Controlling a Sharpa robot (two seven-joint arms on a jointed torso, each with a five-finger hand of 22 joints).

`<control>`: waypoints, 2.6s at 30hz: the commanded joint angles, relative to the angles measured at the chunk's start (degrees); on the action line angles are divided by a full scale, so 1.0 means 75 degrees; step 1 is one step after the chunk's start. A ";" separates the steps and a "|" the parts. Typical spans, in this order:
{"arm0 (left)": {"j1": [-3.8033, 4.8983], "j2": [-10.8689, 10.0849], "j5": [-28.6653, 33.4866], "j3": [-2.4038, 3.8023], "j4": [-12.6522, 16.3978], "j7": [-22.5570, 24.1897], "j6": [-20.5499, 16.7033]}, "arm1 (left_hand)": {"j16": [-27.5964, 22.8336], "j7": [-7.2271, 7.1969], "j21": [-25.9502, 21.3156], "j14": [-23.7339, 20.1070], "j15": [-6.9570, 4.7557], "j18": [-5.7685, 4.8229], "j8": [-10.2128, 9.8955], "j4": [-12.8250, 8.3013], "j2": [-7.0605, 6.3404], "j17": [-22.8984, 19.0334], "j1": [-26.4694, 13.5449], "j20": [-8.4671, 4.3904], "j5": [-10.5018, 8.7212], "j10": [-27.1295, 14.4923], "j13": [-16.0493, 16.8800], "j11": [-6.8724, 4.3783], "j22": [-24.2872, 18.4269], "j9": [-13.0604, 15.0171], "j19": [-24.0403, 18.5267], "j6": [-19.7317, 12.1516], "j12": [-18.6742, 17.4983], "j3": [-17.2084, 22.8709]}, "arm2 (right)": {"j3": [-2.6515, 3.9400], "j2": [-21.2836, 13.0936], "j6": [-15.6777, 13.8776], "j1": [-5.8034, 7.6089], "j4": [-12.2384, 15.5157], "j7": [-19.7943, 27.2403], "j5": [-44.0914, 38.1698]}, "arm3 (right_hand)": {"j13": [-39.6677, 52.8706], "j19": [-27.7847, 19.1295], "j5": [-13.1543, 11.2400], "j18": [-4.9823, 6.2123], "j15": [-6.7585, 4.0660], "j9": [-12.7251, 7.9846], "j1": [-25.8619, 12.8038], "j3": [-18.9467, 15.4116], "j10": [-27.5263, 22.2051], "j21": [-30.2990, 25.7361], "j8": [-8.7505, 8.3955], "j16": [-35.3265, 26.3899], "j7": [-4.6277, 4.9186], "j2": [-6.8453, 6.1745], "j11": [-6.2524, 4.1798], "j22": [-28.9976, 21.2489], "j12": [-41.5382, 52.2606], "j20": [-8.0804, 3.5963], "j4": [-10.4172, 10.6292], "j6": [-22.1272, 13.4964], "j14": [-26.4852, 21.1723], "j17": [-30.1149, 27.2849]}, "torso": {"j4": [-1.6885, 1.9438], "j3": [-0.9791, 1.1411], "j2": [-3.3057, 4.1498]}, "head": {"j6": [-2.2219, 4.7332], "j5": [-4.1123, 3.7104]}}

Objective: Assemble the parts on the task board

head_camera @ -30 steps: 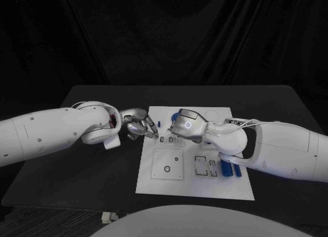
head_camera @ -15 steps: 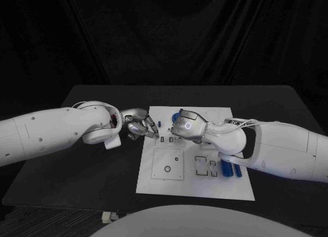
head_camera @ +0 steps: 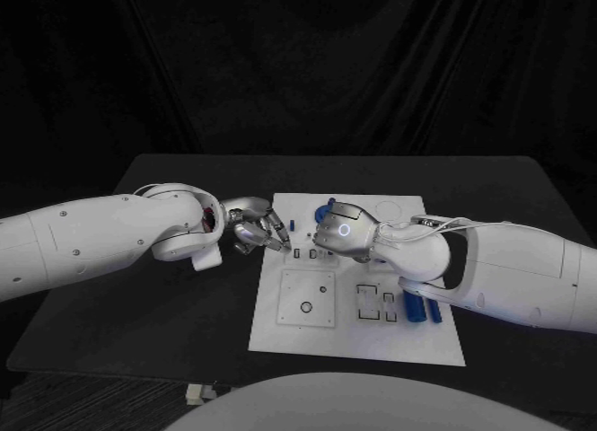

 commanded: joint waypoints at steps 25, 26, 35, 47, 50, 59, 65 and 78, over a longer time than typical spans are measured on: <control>-0.0022 0.0017 0.0052 0.0007 -0.0017 0.0036 0.0084 | -0.0032 -0.0006 -0.0025 0.0297 0.0009 0.0095 0.0044 0.0085 -0.0037 0.1288 0.0075 0.0012 -0.0009 -0.0077 0.0432 -0.0010 0.0072 -0.0010 -0.0027 -0.0034 0.0009 -0.0026 | 0.0005 -0.0029 0.0130 -0.0033 0.0040 0.0152 -0.0036 | 0.2013 0.0165 -0.0901 -0.0127 -0.0035 0.0020 -0.0075 -0.0114 0.0796 0.0028 -0.0286 0.0023 -0.0132 -0.0088 -0.0058 0.1628 0.0027 -0.0048 0.0282 0.0010 0.0786 0.2012 | 0.0001 0.0000 0.0000 | -0.0002 0.0031; -0.0022 0.0017 0.0052 0.0007 -0.0018 0.0033 0.0086 | -0.0034 -0.0007 -0.0026 0.0295 0.0008 0.0095 0.0046 0.0090 -0.0039 0.1286 0.0074 0.0012 -0.0011 -0.0078 0.0429 -0.0010 0.0072 -0.0010 -0.0027 -0.0034 0.0007 -0.0029 | 0.0005 -0.0032 0.0128 -0.0033 0.0043 0.0148 -0.0036 | 0.2013 0.0165 -0.0963 -0.0127 -0.0033 0.0019 -0.0066 -0.0127 0.0796 0.0028 -0.0310 0.0023 -0.0139 -0.0099 -0.0056 0.1628 0.0027 -0.0047 0.0306 0.0004 0.0786 0.2012 | 0.0001 -0.0001 0.0000 | -0.0002 0.0028; -0.0025 0.0014 0.0052 0.0006 -0.0018 0.0000 0.0101 | -0.0034 -0.0007 -0.0026 0.0295 0.0008 0.0095 0.0046 0.0090 -0.0039 0.1286 0.0074 0.0012 -0.0011 -0.0078 0.0429 -0.0010 0.0072 -0.0010 -0.0027 -0.0034 0.0007 -0.0029 | 0.0005 -0.0060 0.0070 -0.0033 0.0079 0.0107 -0.0036 | 0.2013 0.0167 -0.1391 -0.0128 -0.0029 -0.0029 0.0014 -0.0236 0.0796 0.0030 -0.0592 0.0023 -0.0197 -0.0185 -0.0050 0.1629 0.0027 -0.0042 0.0571 -0.0164 0.0786 0.2012 | -0.0004 -0.0001 -0.0001 | -0.0002 0.0042; -0.0028 0.0010 0.0052 0.0006 -0.0026 -0.0043 0.0128 | -0.0039 -0.0007 -0.0033 0.0289 0.0007 0.0097 0.0051 0.0109 -0.0049 0.1277 0.0069 0.0011 -0.0021 -0.0082 0.0419 -0.0011 0.0070 -0.0013 -0.0031 -0.0039 -0.0001 -0.0042 | 0.0005 -0.0119 0.0068 -0.0033 0.0145 0.0010 -0.0036 | 0.2013 0.0174 -0.1681 -0.0130 -0.0027 -0.0135 0.0069 -0.0349 0.0796 0.0039 -0.0934 0.0023 -0.0255 -0.0269 -0.0046 0.1632 0.0027 -0.0040 0.0895 -0.0317 0.0786 0.2012 | -0.0001 -0.0001 -0.0003 | -0.0002 0.0055; -0.0029 0.0009 0.0052 0.0006 -0.0027 -0.0048 0.0131 | -0.0039 -0.0007 -0.0033 0.0289 0.0007 0.0097 0.0051 0.0109 -0.0049 0.1277 0.0069 0.0011 -0.0021 -0.0082 0.0419 -0.0011 0.0070 -0.0013 -0.0031 -0.0039 -0.0001 -0.0042 | 0.0005 -0.0138 0.0040 -0.0033 0.0153 -0.0016 -0.0036 | 0.2013 0.0175 -0.1730 -0.0131 -0.0026 -0.0162 0.0078 -0.0378 0.0796 0.0040 -0.0998 0.0023 -0.0266 -0.0299 -0.0045 0.1633 0.0027 -0.0040 0.0959 -0.0341 0.0786 0.2012 | -0.0002 -0.0001 0.0000 | -0.0002 0.0063; -0.0030 -0.0002 0.0052 0.0006 -0.0025 -0.0059 0.0140 | -0.0044 -0.0008 -0.0043 0.0284 0.0007 0.0100 0.0053 0.0120 -0.0052 0.1270 0.0067 0.0010 -0.0027 -0.0088 0.0409 -0.0012 0.0063 -0.0015 -0.0040 -0.0042 -0.0010 -0.0048 | 0.0005 -0.0298 -0.0172 -0.0029 0.0182 -0.0204 0.0036 | 0.2013 0.0164 -0.1963 -0.0126 -0.0020 -0.0569 0.0133 -0.0521 0.0796 0.0016 -0.1672 0.0023 -0.0396 -0.0422 -0.0036 0.1626 0.0027 -0.0035 0.1298 -0.1034 0.0786 0.2012 | -0.0001 -0.0001 -0.0001 | -0.0002 0.0096; -0.0031 -0.0031 0.0052 0.0006 -0.0016 -0.0051 0.0121 | -0.0044 -0.0008 -0.0043 0.0284 0.0007 0.0100 0.0053 0.0120 -0.0052 0.1270 0.0067 0.0010 -0.0027 -0.0088 0.0409 -0.0012 0.0063 -0.0015 -0.0040 -0.0042 -0.0010 -0.0048 | 0.0006 -0.0575 -0.0702 0.0061 0.0322 -0.0415 0.0235 | 0.2013 0.0191 -0.2026 -0.0138 -0.0018 -0.0663 -0.0166 -0.0587 0.0796 0.0063 -0.1737 0.0023 -0.0405 -0.0411 -0.0032 0.1641 0.0027 -0.0033 0.1360 -0.1028 0.0786 0.2012 | -0.0006 0.0000 -0.0004 | -0.0002 0.0116; -0.0033 -0.0039 0.0053 0.0006 0.0010 0.0026 0.0049 | -0.0039 -0.0010 -0.0041 0.0289 0.0006 0.0098 0.0056 0.0131 -0.0056 0.1277 0.0068 0.0010 -0.0031 -0.0088 0.0406 -0.0013 0.0069 -0.0018 -0.0034 -0.0046 -0.0012 -0.0053 | 0.0007 -0.1227 -0.1101 0.0617 0.0699 -0.0597 0.2271 | 0.2013 0.0360 -0.2007 -0.0204 -0.0068 -0.0656 -0.0745 -0.0515 0.0796 0.0364 -0.1476 0.0023 -0.0119 -0.0346 -0.0085 0.1733 0.0027 -0.0070 0.1373 -0.0277 0.0786 0.2012 | 0.0000 -0.0004 -0.0005 | -0.0002 0.0035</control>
